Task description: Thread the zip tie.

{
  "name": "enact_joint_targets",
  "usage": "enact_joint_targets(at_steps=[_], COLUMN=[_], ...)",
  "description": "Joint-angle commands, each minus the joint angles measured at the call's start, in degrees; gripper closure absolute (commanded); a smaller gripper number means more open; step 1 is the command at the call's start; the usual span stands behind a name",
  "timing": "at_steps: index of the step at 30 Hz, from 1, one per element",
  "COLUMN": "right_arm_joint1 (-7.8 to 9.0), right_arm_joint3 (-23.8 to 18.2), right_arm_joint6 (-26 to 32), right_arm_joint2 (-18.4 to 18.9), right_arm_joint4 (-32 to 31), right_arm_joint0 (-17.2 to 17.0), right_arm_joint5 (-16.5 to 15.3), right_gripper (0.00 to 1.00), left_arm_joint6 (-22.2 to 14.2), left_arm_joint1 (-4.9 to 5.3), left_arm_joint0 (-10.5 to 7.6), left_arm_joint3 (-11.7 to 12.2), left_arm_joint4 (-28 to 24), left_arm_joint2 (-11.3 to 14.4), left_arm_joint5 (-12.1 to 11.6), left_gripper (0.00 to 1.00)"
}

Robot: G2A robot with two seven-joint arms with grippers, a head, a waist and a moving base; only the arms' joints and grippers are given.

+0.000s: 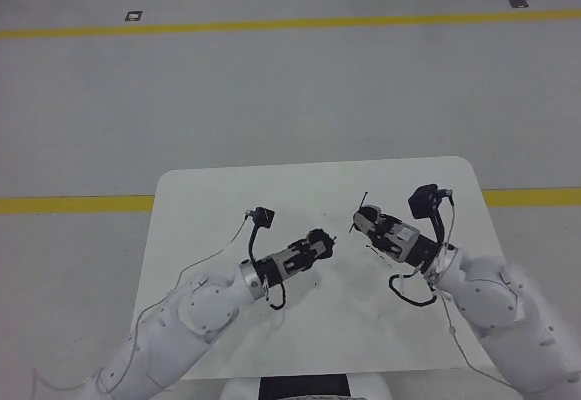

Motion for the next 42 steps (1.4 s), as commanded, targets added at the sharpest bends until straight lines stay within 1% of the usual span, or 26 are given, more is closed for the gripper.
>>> enact_joint_targets(at_steps=[1,4,6,13,21,34,42], right_arm_joint1=[-0.09,-0.22,-0.42,-0.44,-0.91,-1.69,-2.23], right_arm_joint3=[0.46,1.28,2.24,2.23,1.54,2.17,2.57], right_arm_joint6=[-2.03,-4.61,-6.82,-6.9,-7.44,-6.99,-8.12], right_arm_joint2=[-1.32,-2.49,-3.1,-3.11,-3.54,-4.05,-4.13], right_arm_joint4=[-1.0,-1.63,-0.49,-0.5,-2.79,-3.93,-4.19], right_arm_joint0=[-0.03,0.04,-0.19,-0.19,-0.64,-0.46,-0.47], right_arm_joint5=[0.0,0.0,0.0,0.07,0.0,0.63,0.48], right_gripper=[1.0,1.0,1.0,1.0,1.0,1.0,1.0], left_arm_joint6=[0.21,0.61,0.43,0.43,0.43,0.43,0.43], left_arm_joint1=[-0.17,-0.34,-0.43,-0.43,-0.43,-0.43,-0.43], left_arm_joint0=[-0.13,-0.23,-0.3,-0.3,-0.3,-0.3,-0.3], left_arm_joint3=[0.33,0.65,0.95,0.95,0.95,0.95,0.95], left_arm_joint4=[-0.18,-0.36,-0.32,-0.32,-0.32,-0.32,-0.32], left_arm_joint2=[0.25,0.42,0.55,0.55,0.55,0.55,0.55], left_arm_joint5=[-0.05,-0.23,-0.08,-0.08,-0.08,-0.08,-0.08], left_gripper=[1.0,1.0,1.0,1.0,1.0,1.0,1.0])
